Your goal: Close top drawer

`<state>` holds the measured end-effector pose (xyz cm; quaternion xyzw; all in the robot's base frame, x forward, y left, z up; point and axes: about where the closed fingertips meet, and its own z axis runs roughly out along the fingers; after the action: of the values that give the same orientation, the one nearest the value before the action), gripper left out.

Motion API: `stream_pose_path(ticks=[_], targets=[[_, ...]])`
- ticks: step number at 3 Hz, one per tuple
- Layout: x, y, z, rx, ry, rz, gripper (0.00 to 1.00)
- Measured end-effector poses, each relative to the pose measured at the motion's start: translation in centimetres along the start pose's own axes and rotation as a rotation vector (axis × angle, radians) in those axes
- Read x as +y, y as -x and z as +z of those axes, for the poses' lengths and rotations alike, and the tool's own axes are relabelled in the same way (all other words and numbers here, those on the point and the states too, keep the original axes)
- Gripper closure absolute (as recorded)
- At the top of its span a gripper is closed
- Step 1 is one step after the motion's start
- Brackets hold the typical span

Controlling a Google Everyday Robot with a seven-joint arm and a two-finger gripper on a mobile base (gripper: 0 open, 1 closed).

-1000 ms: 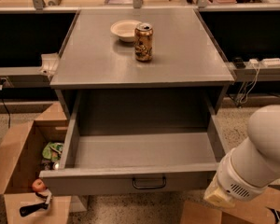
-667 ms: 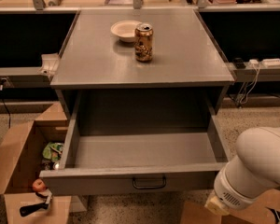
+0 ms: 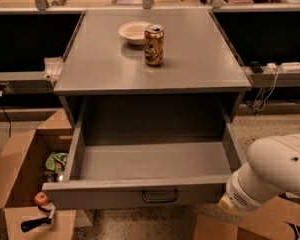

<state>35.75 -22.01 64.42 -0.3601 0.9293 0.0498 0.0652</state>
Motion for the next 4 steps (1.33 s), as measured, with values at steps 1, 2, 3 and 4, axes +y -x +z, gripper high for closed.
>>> stream_pose_path(ticks=[1,2,3,4], targets=[[-1.87,1.46,0.34,-0.071,-0.021,0.029,1.00],[-2.12,1.75,0.38,-0.082,-0.025,0.031,0.85],[-2.12,1.75,0.38,-0.082,-0.025,0.031,0.62],[-2.61,1.80,0.53,-0.118,-0.049,0.061,0.63]])
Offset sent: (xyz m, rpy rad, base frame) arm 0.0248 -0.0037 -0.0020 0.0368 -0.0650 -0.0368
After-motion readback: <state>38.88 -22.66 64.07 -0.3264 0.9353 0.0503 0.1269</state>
